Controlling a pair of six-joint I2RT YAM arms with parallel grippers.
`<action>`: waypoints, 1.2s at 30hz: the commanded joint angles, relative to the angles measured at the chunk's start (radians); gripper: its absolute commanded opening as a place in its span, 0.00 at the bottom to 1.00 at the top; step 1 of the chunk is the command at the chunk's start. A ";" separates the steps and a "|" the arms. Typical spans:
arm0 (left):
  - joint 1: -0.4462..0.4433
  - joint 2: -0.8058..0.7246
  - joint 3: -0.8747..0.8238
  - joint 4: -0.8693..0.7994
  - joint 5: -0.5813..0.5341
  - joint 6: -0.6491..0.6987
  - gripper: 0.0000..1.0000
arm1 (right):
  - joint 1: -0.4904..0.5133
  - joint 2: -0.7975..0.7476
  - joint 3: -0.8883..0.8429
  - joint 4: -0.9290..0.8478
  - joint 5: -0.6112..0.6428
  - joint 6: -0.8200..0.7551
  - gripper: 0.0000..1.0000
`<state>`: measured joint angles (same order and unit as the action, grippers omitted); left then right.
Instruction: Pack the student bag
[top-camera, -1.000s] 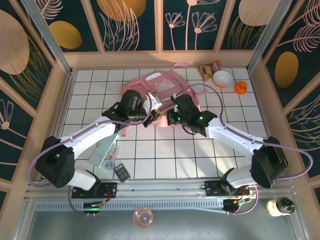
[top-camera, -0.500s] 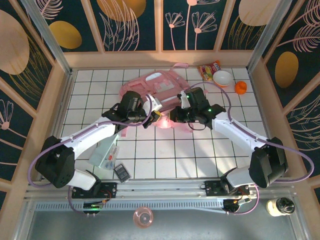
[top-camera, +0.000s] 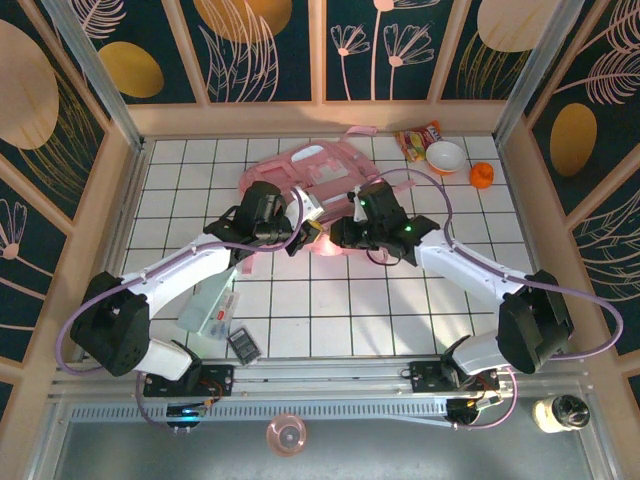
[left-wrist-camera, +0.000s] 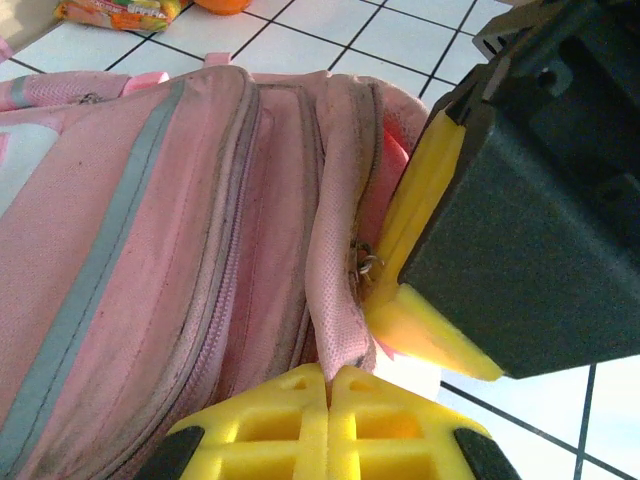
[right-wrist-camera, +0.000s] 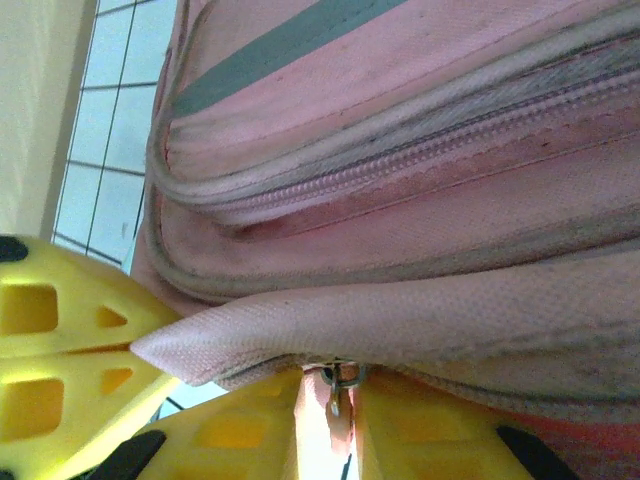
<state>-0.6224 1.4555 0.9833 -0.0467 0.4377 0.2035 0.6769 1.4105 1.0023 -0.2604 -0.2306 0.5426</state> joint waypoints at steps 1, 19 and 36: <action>-0.003 -0.068 0.030 0.150 0.085 -0.036 0.00 | 0.012 0.007 -0.036 0.070 0.098 0.050 0.21; 0.059 -0.130 -0.102 -0.009 -0.063 0.219 0.00 | -0.124 -0.108 0.030 -0.342 -0.054 -0.259 0.00; -0.103 -0.124 -0.083 -0.091 -0.074 0.354 0.79 | -0.135 -0.072 0.060 -0.281 -0.494 -0.240 0.00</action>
<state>-0.6857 1.3224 0.8673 -0.1467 0.3908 0.5339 0.5346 1.3437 1.0214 -0.5552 -0.6022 0.2943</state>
